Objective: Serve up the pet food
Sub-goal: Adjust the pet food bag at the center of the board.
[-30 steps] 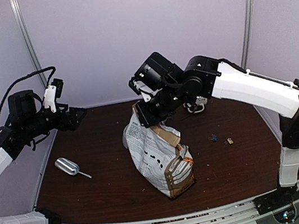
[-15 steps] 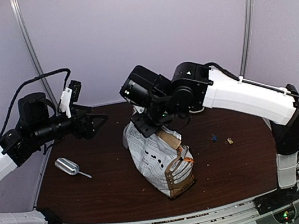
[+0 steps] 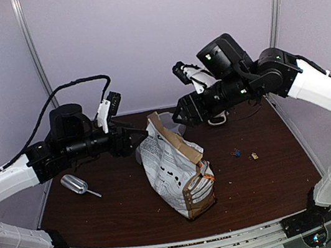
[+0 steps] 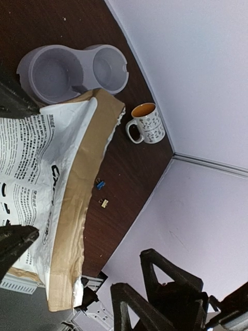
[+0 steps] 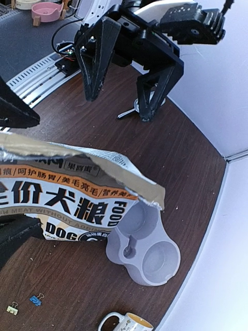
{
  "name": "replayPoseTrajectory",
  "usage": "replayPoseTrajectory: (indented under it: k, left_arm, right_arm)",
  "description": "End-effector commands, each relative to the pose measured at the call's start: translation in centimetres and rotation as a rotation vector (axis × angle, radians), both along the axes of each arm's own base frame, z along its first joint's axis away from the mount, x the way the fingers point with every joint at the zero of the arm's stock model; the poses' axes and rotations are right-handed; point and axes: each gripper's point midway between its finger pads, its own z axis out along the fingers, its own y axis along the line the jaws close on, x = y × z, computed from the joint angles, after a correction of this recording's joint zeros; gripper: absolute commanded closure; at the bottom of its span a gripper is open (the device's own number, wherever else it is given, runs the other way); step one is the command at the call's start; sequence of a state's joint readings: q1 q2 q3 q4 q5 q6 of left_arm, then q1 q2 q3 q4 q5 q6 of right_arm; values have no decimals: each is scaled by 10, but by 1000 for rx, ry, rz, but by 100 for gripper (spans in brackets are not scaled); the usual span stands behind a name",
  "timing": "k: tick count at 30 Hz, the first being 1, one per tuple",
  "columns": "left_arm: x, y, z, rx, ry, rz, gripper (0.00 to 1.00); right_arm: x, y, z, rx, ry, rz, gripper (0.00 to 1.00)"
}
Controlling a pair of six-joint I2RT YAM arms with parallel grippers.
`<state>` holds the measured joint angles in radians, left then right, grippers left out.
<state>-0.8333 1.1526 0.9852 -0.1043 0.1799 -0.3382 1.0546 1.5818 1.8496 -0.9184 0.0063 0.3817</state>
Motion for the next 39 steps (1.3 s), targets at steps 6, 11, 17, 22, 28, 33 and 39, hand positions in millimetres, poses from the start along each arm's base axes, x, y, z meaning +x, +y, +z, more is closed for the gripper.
replayPoseTrajectory:
  k: [6,11,17,22,28,33,39]
  left_arm:
    - [0,-23,10,-40,-24,-47,40]
    - [0,-28,9,-25,-29,-56,42]
    - [1,-28,6,-12,-29,-55,44]
    - [1,-29,4,-5,-28,-59,49]
    - [0,-30,4,-4,-29,-60,52]
    - [0,-28,10,-21,-30,-49,55]
    - [-4,-26,23,-102,-11,-40,57]
  right_arm:
    - [-17,-17,-35,69,175,69,50]
    - [-20,-13,-38,83,198,83,54]
    - [-17,-16,-30,115,190,61,56]
    - [-12,-9,-29,137,191,58,60]
    - [1,-8,-42,94,179,17,65]
    - [5,-11,-47,100,189,3,70]
    - [19,-28,-63,53,172,-94,72]
